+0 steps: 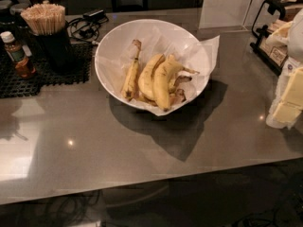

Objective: Pick banana from white bowl

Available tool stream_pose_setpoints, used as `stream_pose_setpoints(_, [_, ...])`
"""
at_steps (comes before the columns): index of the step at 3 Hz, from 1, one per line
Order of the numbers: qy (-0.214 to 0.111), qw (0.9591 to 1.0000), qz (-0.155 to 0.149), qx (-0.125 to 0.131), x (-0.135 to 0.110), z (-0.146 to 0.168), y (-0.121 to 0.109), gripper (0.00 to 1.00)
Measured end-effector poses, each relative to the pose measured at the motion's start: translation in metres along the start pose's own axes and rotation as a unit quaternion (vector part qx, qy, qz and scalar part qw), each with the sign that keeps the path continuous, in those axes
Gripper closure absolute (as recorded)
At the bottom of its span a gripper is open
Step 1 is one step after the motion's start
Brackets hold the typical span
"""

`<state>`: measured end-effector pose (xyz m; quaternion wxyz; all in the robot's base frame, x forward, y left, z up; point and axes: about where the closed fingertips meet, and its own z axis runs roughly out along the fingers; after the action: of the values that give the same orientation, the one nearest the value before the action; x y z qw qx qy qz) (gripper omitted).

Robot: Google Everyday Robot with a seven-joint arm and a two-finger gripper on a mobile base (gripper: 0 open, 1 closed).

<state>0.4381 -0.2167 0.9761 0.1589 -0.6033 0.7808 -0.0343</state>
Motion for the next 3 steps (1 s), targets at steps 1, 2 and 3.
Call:
stream_pose_setpoints(1, [0.0, 1.0, 0.0, 0.0, 0.0, 0.0, 0.0, 0.0])
stream_pose_setpoints(2, [-0.012, 0.9997, -0.021, 0.0, -0.011, 0.001, -0.005, 0.0])
stream_pose_setpoints(3, [-0.043, 0.9965, -0.07, -0.018, -0.036, 0.009, -0.013, 0.0])
